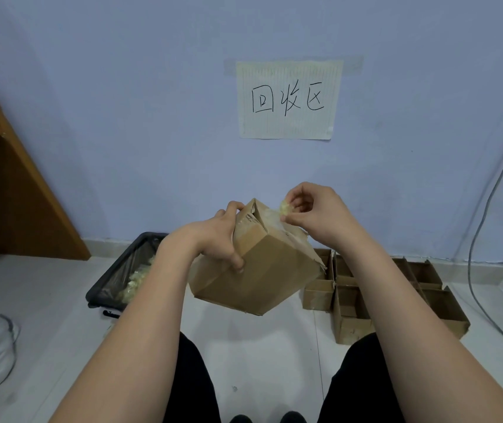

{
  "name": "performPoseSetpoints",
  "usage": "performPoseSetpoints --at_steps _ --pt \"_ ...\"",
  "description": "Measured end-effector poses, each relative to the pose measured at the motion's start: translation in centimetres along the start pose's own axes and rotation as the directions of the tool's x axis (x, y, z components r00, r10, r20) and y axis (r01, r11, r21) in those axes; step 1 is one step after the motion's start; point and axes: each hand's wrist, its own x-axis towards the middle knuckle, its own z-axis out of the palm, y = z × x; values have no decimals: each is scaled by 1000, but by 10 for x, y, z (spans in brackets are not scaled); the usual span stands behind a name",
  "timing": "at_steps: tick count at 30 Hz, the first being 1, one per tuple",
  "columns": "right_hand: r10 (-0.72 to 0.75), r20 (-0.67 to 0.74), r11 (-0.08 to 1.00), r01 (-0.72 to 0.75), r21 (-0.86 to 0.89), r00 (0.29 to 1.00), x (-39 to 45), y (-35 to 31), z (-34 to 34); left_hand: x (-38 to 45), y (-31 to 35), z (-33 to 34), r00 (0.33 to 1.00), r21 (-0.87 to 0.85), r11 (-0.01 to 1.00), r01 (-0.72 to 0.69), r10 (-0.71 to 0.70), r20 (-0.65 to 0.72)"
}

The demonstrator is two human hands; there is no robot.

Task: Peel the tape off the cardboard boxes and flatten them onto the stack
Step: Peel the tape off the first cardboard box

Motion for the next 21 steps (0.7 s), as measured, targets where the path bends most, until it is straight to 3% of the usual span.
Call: performPoseSetpoints --at_steps 5,14,21 --pt "-10 58 993 17 -114 998 2 2 1 -3 -3 -3 1000 -61 998 -19 19 3" --pt "76 5 997 -76 -26 997 -1 0 -1 -2 -9 -5 1000 -133 991 -9 8 -13" --pt "-21 9 1000 21 23 1000 2 2 0 -1 -10 -4 999 -164 986 -34 28 -35"
